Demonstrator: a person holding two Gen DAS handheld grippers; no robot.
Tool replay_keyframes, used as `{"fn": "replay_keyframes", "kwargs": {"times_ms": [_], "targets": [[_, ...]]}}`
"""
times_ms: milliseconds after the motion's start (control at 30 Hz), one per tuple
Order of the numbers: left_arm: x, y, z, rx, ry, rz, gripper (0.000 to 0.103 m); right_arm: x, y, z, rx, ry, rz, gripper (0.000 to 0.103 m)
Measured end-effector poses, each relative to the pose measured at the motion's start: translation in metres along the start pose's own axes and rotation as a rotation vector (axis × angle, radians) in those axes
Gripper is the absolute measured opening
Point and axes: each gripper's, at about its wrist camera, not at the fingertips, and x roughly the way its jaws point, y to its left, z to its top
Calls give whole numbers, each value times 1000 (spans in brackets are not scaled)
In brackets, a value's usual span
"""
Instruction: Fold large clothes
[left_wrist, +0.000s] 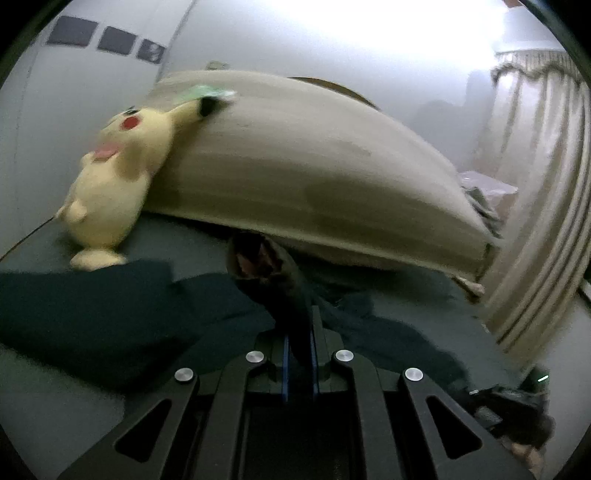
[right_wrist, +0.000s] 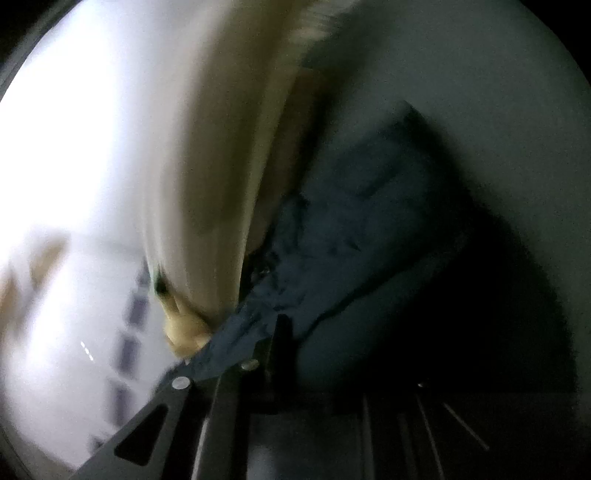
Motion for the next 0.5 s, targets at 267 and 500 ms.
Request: {"fn": "replay_keyframes", "kwargs": {"times_ms": [267, 500], "targets": [[67, 65, -79, -83, 230, 162, 9, 19, -46, -10, 101, 209, -54, 87], [76, 74, -89, -96, 228, 134, 10, -58, -15, 14, -68, 194, 11, 91]]}}
